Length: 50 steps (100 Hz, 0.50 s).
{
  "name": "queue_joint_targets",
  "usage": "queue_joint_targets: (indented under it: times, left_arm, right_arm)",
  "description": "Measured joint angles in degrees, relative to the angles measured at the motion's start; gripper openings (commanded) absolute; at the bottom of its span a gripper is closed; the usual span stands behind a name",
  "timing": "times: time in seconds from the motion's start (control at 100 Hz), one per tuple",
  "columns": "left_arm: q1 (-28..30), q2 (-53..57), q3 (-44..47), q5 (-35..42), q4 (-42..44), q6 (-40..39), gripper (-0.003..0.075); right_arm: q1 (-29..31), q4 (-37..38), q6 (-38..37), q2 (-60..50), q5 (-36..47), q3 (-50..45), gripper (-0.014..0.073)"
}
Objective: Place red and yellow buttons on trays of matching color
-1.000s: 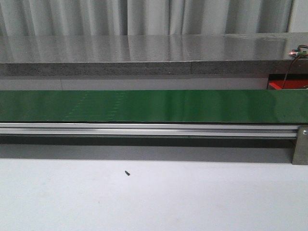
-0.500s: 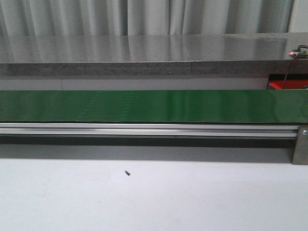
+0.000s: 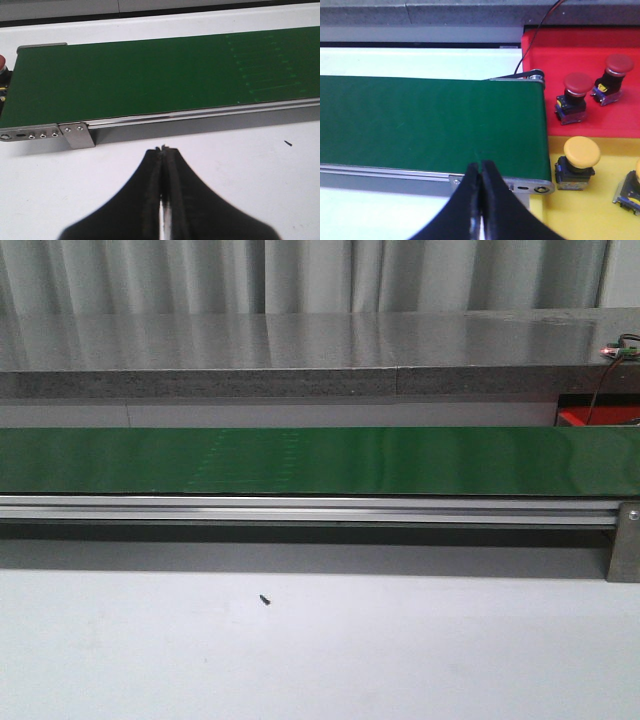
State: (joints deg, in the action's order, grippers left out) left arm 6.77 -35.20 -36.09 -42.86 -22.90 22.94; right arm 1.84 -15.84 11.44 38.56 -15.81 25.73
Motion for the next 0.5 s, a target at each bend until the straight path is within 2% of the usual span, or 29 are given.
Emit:
queue_joint_targets:
  times: [0.26, 0.5]
  left_arm:
    - [0.0, 0.0, 0.0, 0.0, -0.4, 0.0, -0.002]
    - [0.0, 0.0, 0.0, 0.4, -0.6, 0.0, -0.002]
  right_arm:
    - [0.0, 0.1, 0.0, -12.3, -2.5, -3.5, -0.0123]
    - [0.0, 0.1, 0.1, -15.3, -4.4, -3.5, -0.0123]
